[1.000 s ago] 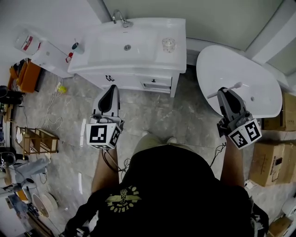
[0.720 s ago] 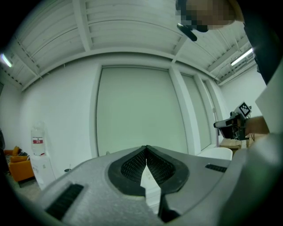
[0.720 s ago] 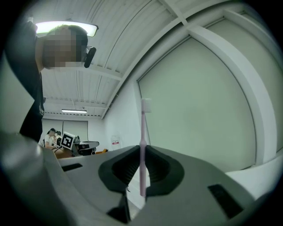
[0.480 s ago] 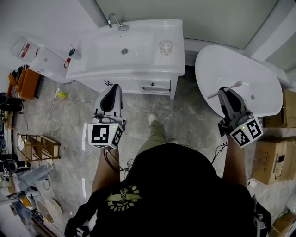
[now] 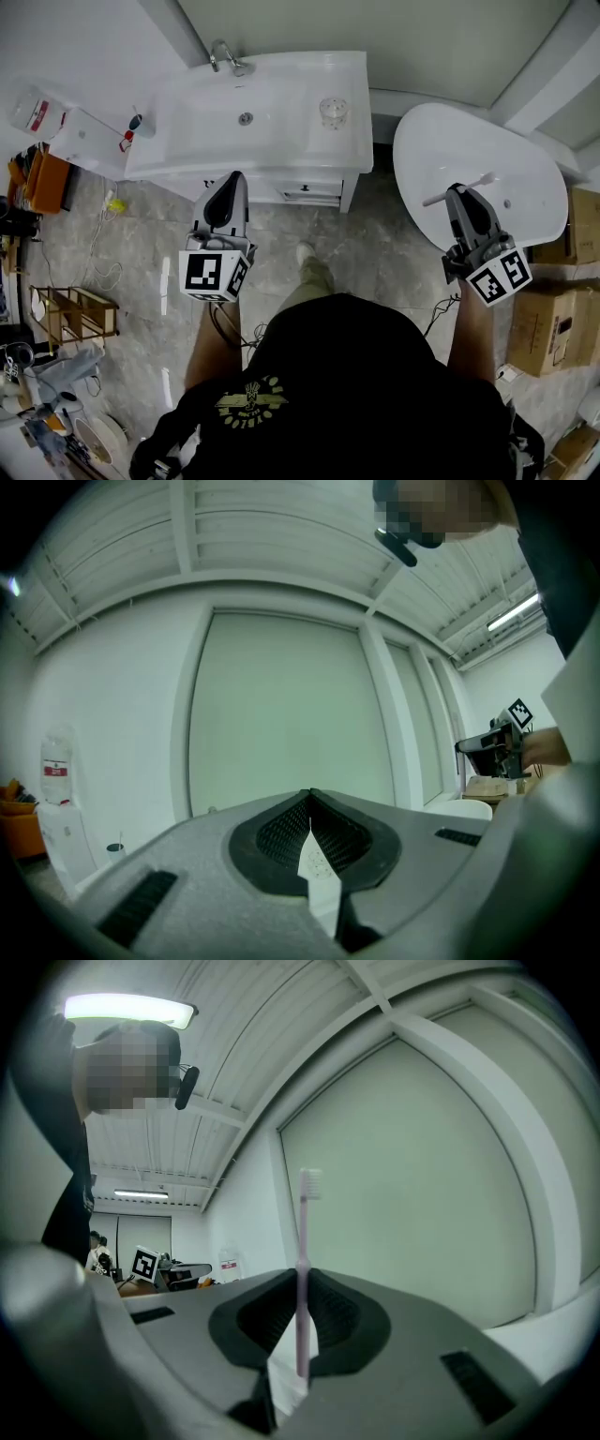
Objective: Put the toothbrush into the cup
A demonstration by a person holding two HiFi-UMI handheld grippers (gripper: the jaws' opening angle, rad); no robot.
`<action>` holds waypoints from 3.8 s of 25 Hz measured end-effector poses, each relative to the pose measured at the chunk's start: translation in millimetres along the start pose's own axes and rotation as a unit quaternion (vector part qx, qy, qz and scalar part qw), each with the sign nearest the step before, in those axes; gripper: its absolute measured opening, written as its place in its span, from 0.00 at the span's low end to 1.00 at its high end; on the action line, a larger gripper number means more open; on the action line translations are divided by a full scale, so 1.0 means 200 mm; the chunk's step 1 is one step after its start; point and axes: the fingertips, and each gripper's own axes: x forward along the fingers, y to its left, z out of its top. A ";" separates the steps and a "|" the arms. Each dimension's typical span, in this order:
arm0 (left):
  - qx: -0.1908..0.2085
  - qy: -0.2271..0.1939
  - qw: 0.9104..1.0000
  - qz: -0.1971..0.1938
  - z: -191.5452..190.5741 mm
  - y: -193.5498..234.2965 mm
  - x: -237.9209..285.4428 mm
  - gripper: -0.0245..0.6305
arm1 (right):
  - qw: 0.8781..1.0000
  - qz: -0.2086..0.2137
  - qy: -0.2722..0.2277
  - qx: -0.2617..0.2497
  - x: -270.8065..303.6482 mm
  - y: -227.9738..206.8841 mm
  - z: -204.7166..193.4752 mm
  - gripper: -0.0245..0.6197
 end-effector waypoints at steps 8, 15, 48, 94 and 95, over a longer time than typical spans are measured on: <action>-0.004 0.024 1.000 -0.009 -0.10 0.15 0.22 0.05 | 1.000 0.002 0.011 0.014 0.29 -0.08 -0.06 0.10; -0.017 0.036 0.999 -0.018 -0.17 0.31 0.40 0.05 | 1.000 -0.001 0.027 0.011 0.53 -0.13 -0.07 0.10; -0.042 -0.005 0.993 -0.113 -0.20 0.72 1.04 0.05 | 0.999 -0.041 0.021 -0.026 1.24 -0.15 0.08 0.10; -0.111 0.160 0.976 -0.094 -1.24 0.26 1.94 0.05 | 0.946 0.134 0.271 0.115 2.12 -0.84 -1.41 0.10; -0.112 0.165 0.975 -0.095 -1.27 0.24 1.94 0.05 | 0.944 0.133 0.277 0.117 2.11 -0.84 -1.43 0.10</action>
